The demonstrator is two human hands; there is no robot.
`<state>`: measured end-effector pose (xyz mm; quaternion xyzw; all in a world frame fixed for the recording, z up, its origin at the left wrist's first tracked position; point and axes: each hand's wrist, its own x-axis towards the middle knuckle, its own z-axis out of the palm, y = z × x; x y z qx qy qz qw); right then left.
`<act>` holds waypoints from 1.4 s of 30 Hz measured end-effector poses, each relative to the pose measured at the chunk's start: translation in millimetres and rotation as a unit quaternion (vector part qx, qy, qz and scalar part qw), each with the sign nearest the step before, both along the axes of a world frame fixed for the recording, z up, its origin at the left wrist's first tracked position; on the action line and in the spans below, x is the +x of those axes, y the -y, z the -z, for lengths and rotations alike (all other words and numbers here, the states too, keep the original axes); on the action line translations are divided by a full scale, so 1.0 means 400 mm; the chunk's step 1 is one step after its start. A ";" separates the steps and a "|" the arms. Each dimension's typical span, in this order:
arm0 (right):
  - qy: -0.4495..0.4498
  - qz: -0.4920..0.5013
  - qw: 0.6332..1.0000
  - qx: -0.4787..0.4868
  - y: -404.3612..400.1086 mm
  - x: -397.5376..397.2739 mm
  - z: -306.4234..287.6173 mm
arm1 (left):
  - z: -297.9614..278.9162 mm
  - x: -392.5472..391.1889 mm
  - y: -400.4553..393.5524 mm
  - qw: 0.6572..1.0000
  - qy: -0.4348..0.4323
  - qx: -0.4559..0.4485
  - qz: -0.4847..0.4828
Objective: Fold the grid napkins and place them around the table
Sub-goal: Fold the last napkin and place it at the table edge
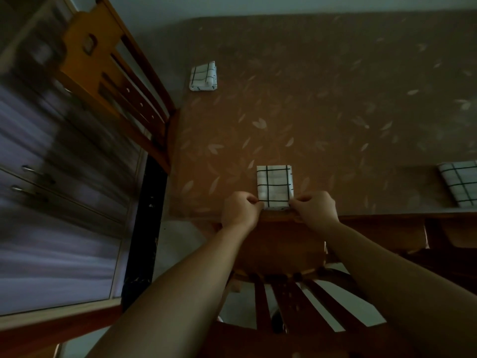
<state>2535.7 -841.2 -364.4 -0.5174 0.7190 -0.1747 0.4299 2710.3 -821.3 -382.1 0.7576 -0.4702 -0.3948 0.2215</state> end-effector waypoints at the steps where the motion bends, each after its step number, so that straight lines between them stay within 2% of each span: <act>1: -0.002 0.007 1.000 0.001 0.001 -0.002 0.001 | -0.001 -0.004 0.002 1.000 0.004 -0.002 0.007; 6: -0.019 0.024 0.999 -0.006 -0.001 -0.005 -0.002 | 0.003 -0.009 0.006 1.000 0.003 -0.007 0.030; 14: -0.112 0.097 0.986 -0.076 -0.043 0.039 -0.053 | -0.061 0.152 -0.026 0.996 0.078 -0.035 0.037; 20: -0.159 0.043 0.979 -0.117 -0.071 0.131 -0.135 | -0.164 0.313 -0.092 0.993 0.095 -0.059 0.046; 27: -0.163 -0.004 0.976 -0.147 -0.156 0.230 -0.210 | -0.236 0.408 -0.204 0.991 0.096 -0.066 0.066; 34: -0.272 -0.091 0.942 -0.175 -0.317 0.136 -0.343 | -0.363 0.277 -0.316 0.959 0.193 -0.110 0.174; 42: -0.356 -0.056 0.913 -0.194 -0.654 -0.218 -0.484 | -0.523 -0.066 -0.531 0.918 0.239 -0.171 0.266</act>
